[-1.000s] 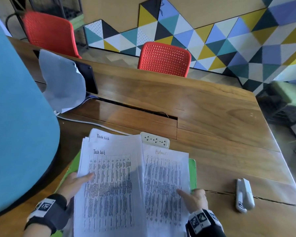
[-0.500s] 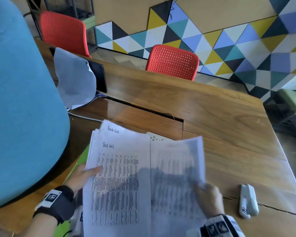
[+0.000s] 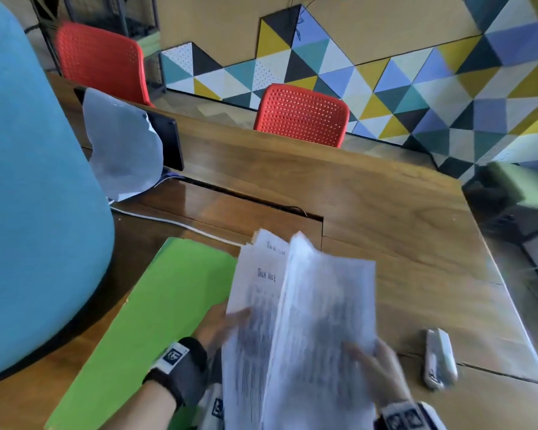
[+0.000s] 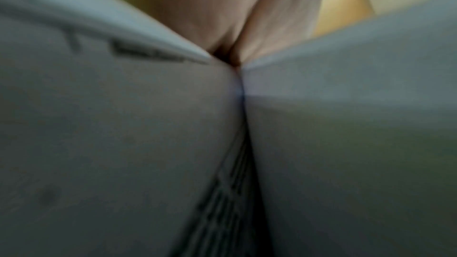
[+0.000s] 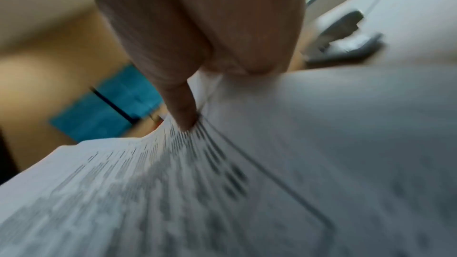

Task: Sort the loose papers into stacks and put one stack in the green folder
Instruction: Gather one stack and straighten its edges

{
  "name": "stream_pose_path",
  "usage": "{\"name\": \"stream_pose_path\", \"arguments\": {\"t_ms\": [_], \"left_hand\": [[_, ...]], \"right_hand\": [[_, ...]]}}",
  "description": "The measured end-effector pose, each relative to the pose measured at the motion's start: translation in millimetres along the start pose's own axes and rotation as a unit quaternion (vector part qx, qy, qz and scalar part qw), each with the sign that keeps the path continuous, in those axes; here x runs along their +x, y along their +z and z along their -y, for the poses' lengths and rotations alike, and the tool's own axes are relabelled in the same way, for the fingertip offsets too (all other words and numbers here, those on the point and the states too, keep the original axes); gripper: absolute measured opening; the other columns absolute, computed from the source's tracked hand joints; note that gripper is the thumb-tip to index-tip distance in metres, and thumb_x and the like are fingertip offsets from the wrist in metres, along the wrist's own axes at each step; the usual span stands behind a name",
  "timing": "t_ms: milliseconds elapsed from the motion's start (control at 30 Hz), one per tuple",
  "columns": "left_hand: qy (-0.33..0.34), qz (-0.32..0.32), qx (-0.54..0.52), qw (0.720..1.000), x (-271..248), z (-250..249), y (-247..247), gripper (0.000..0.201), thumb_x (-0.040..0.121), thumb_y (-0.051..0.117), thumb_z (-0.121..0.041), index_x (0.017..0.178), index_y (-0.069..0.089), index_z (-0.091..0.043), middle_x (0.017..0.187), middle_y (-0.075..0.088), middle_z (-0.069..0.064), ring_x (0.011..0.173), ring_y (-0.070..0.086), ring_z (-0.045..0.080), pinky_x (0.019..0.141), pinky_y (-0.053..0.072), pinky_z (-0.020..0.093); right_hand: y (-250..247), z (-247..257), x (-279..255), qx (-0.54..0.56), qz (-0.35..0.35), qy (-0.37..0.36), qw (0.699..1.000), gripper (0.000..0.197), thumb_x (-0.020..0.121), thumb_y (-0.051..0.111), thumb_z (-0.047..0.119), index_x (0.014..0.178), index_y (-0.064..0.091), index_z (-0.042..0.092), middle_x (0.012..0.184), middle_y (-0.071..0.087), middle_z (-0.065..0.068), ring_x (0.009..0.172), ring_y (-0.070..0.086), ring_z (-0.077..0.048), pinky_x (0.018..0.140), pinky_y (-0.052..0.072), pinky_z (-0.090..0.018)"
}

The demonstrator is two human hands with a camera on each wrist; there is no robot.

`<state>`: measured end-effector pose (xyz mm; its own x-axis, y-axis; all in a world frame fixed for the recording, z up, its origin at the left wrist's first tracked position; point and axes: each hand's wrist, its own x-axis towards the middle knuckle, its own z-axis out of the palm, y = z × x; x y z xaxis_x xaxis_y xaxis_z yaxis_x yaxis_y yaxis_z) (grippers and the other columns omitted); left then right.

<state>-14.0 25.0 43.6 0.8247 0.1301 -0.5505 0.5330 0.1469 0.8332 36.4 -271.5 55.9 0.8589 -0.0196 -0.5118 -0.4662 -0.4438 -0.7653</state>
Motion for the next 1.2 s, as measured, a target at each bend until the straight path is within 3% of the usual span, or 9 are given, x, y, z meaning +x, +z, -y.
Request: {"name": "stream_pose_path", "arguments": {"t_ms": [100,233,300,400,600,800,900,1100,1200], "left_hand": [[-0.034,-0.015,0.047,0.998,4,13,11,0.108,0.057,0.047,-0.092,0.137,0.054,-0.020,0.141,0.054,0.002,0.129,0.051,0.019,0.099,0.033,0.025],[-0.031,-0.030,0.108,0.993,-3,15,28,0.096,0.073,0.074,-0.058,0.146,0.034,-0.009,0.153,0.038,0.008,0.139,0.038,0.024,0.109,0.032,0.032],[0.022,-0.038,0.117,0.992,-8,9,34,0.070,0.083,0.075,-0.026,0.142,0.040,-0.009,0.141,0.049,-0.002,0.128,0.048,0.014,0.106,0.032,0.024],[0.104,0.019,0.060,0.993,-20,-14,34,0.035,0.084,0.073,-0.011,0.115,0.061,-0.024,0.111,0.070,-0.017,0.102,0.064,-0.007,0.106,0.044,0.027],[0.190,0.041,-0.052,0.980,-31,-66,38,0.030,0.077,0.078,-0.004,0.106,0.072,-0.008,0.102,0.078,0.001,0.097,0.074,0.015,0.079,0.057,0.023],[0.297,-0.099,-0.096,0.945,-33,-97,69,0.018,0.079,0.078,-0.023,0.089,0.075,-0.008,0.085,0.076,0.015,0.075,0.070,0.020,0.069,0.059,0.037],[0.349,-0.085,-0.129,0.924,-39,-105,77,0.007,0.078,0.078,-0.014,0.076,0.074,-0.019,0.076,0.077,-0.002,0.072,0.072,0.014,0.066,0.058,0.024],[0.278,-0.021,-0.106,0.955,-22,-81,76,0.042,0.064,0.086,-0.022,0.098,0.064,-0.032,0.092,0.073,-0.028,0.087,0.069,-0.009,0.068,0.054,0.011],[0.244,-0.025,-0.113,0.963,-9,-71,75,0.034,0.074,0.081,-0.014,0.106,0.071,-0.011,0.103,0.077,0.002,0.093,0.074,0.018,0.076,0.057,0.025]], "right_hand": [[31,-16,-4,-0.007,0.010,0.031,0.999,0.108,0.027,0.082,0.074,0.110,0.057,0.008,0.101,0.067,-0.003,0.090,0.063,-0.016,0.080,0.049,-0.035],[34,-13,4,0.020,0.022,0.060,0.998,0.102,0.026,0.083,0.072,0.103,0.059,0.010,0.097,0.067,-0.004,0.089,0.063,-0.020,0.078,0.048,-0.035],[29,-10,9,0.015,0.031,0.096,0.995,0.086,0.050,0.088,0.053,0.116,0.059,0.007,0.105,0.069,-0.007,0.094,0.066,-0.023,0.086,0.051,-0.038],[10,-3,12,0.062,0.023,0.057,0.996,0.087,0.038,0.091,0.045,0.106,0.060,0.001,0.090,0.074,-0.011,0.077,0.071,-0.028,0.071,0.056,-0.038],[-19,57,-15,0.247,0.081,-0.100,0.960,0.036,0.075,0.073,0.003,0.110,0.067,0.000,0.100,0.073,-0.027,0.085,0.072,-0.038,0.075,0.059,-0.048],[-10,102,-45,0.096,-0.119,-0.349,0.925,0.005,0.081,0.075,0.007,0.080,0.072,0.011,0.074,0.075,0.016,0.066,0.063,0.001,0.062,0.052,-0.013],[-3,99,-50,0.122,-0.186,-0.365,0.904,0.017,0.075,0.080,0.021,0.083,0.070,0.010,0.073,0.073,0.020,0.062,0.060,0.009,0.058,0.049,-0.010],[1,62,-30,0.133,-0.179,-0.319,0.921,0.032,0.069,0.084,0.018,0.094,0.067,0.005,0.085,0.073,-0.008,0.073,0.069,-0.013,0.058,0.056,-0.019],[5,50,-15,0.072,-0.158,-0.289,0.941,0.017,0.077,0.079,0.007,0.080,0.065,0.017,0.081,0.073,-0.006,0.073,0.069,-0.020,0.059,0.060,-0.034]]}}
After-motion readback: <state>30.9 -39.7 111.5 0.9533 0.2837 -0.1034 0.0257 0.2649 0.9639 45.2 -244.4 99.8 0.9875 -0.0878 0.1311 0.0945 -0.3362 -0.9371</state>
